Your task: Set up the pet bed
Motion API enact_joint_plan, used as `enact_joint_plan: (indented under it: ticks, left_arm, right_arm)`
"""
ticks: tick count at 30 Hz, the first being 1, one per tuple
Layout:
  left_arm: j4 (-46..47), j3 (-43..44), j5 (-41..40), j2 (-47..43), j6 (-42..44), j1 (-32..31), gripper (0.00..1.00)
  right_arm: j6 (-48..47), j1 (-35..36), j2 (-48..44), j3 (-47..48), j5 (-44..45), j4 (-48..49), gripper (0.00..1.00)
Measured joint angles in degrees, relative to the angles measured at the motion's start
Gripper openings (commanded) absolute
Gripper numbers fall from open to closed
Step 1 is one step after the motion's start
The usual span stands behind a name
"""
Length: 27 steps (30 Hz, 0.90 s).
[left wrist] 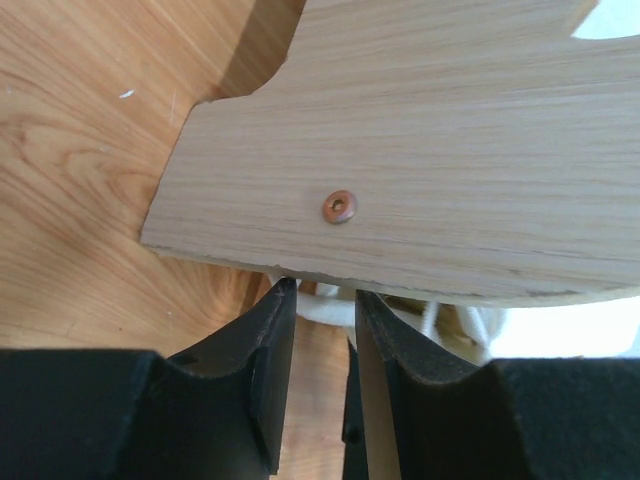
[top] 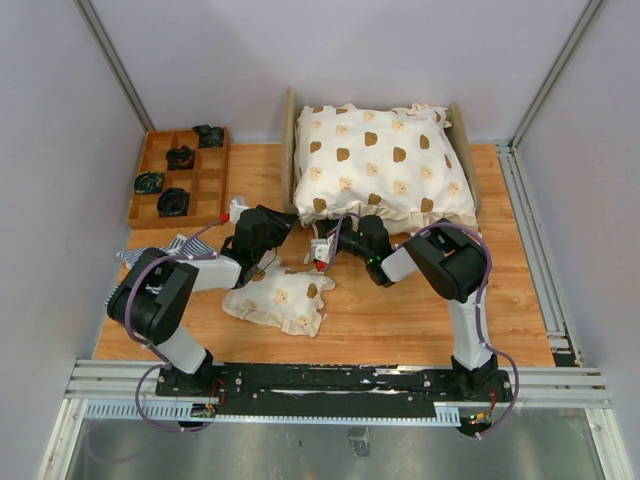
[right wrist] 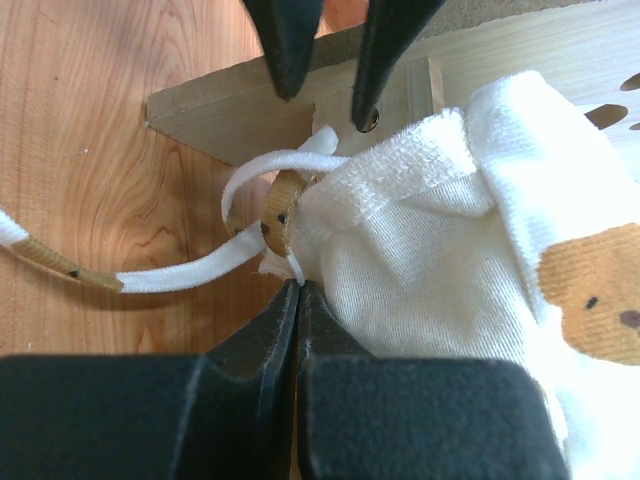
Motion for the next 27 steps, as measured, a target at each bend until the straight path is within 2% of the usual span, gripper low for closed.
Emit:
enact_joint_plan:
  ticks: [10, 22, 24, 27]
  left_arm:
    - [3.7, 0.2, -0.3, 4.6, -1.4, -0.7, 0.35]
    - [19.5, -2.7, -0.4, 11.3, -5.6, -1.2, 0.35]
    - [22.0, -3.0, -0.3, 12.6, -6.0, -1.2, 0.32]
    - [24.9, -3.1, -0.4, 14.4, -6.6, -1.3, 0.21]
  right_arm:
    - [0.0, 0.0, 0.3, 0.2, 0.0, 0.0, 0.0]
    - [0.0, 0.0, 0.3, 0.2, -0.2, 0.0, 0.0]
    - [0.0, 0.0, 0.3, 0.2, -0.2, 0.0, 0.0]
    - [0.0, 0.0, 0.3, 0.2, -0.2, 0.0, 0.0]
